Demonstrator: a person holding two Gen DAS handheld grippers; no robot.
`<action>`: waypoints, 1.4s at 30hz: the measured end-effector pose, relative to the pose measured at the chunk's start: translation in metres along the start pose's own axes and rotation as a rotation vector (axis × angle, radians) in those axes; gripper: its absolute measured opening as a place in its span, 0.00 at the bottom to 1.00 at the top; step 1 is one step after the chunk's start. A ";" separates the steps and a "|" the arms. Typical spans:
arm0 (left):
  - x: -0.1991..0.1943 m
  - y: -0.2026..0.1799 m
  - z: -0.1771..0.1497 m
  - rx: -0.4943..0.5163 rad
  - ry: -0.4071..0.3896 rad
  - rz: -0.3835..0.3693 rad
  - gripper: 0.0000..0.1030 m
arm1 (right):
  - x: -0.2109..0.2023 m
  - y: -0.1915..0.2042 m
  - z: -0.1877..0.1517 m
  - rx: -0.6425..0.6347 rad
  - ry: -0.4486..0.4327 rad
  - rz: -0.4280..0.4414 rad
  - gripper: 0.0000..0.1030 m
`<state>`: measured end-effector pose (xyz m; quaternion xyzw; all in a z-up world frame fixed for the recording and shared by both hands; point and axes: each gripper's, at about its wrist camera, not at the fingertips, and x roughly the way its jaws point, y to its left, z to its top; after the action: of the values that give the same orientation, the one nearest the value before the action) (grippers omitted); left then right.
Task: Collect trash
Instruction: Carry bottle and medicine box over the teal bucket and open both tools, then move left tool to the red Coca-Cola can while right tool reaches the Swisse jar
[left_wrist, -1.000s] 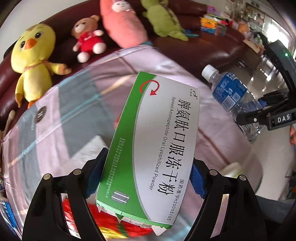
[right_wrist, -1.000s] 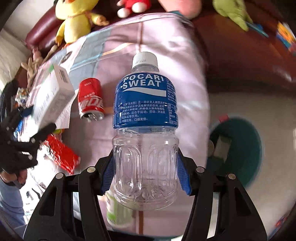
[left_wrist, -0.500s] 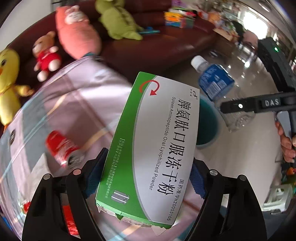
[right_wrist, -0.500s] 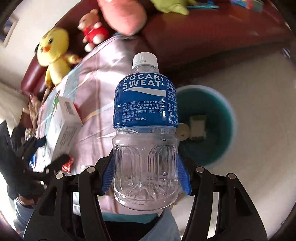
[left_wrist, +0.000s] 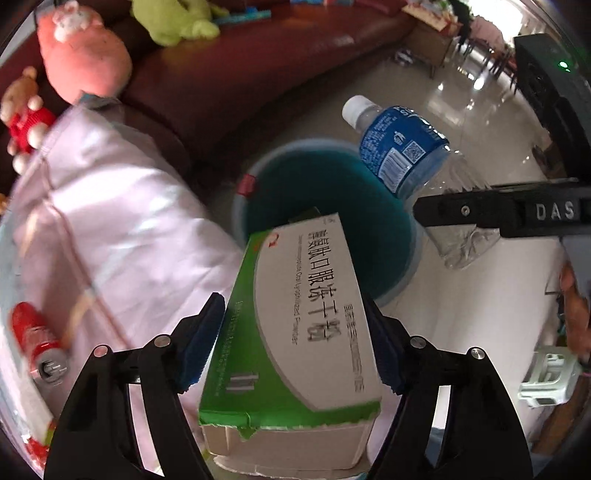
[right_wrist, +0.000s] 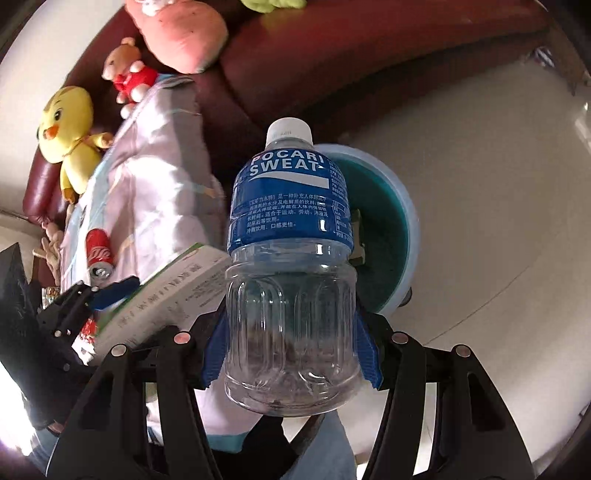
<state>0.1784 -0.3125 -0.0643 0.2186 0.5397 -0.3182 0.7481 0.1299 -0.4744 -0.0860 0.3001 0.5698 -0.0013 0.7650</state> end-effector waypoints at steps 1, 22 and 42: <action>0.011 -0.001 0.007 -0.020 0.016 -0.011 0.71 | 0.008 -0.007 0.003 0.023 0.010 0.003 0.54; 0.020 -0.007 0.016 -0.040 0.030 -0.009 0.89 | 0.018 -0.032 0.013 0.047 0.033 -0.024 0.73; -0.045 0.038 -0.055 -0.134 -0.060 -0.023 0.92 | -0.004 0.021 -0.025 -0.039 0.069 -0.099 0.75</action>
<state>0.1596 -0.2380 -0.0397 0.1523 0.5396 -0.2961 0.7732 0.1143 -0.4470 -0.0775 0.2565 0.6101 -0.0176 0.7495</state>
